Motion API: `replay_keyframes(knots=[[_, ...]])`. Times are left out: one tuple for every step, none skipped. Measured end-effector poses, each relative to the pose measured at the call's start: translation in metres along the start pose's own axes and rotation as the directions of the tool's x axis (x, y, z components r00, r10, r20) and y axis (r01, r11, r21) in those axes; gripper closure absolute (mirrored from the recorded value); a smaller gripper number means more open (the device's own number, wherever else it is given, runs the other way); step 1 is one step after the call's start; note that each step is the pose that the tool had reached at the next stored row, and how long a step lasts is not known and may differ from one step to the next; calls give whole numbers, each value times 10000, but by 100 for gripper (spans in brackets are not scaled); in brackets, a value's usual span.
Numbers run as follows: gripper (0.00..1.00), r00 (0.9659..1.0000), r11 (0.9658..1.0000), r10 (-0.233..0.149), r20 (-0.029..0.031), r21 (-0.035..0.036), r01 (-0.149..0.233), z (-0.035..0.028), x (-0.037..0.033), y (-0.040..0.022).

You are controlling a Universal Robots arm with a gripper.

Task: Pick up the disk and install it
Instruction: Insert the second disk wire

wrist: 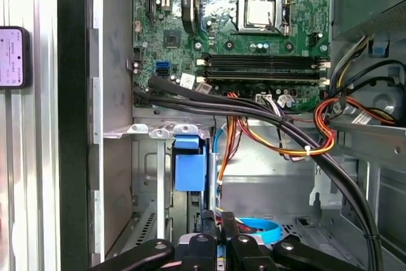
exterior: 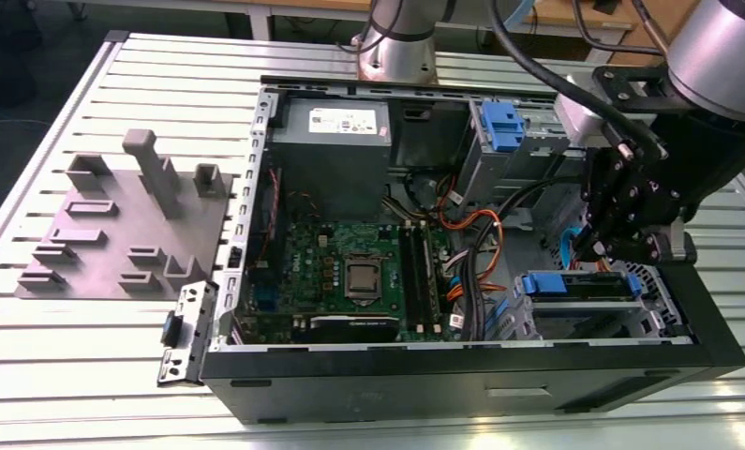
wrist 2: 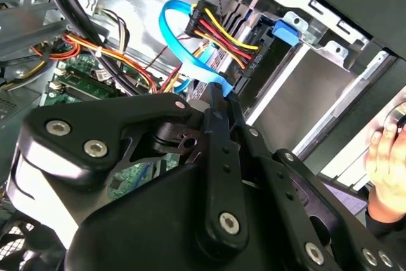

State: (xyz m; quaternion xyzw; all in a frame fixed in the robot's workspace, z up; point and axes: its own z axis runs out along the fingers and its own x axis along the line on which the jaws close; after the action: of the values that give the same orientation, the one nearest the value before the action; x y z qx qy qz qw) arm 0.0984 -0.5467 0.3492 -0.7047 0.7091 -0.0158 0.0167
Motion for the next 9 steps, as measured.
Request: replay_keyframes(knots=[[84,10000,10000,1,12,29,-1,6,8,5],[84,10000,10000,1,25,56,-1,13,18,11],[84,10000,10000,2,40,85,-3,19,31,18],[84,10000,9999,2,57,108,-3,26,41,21],[84,10000,9999,3,72,131,-4,33,49,27],[84,10000,9999,3,87,155,-4,41,52,31],[84,10000,9999,7,99,173,-8,49,54,34],[84,9999,9998,15,105,184,-17,55,55,36],[84,9999,9998,23,106,187,-25,59,56,37]])
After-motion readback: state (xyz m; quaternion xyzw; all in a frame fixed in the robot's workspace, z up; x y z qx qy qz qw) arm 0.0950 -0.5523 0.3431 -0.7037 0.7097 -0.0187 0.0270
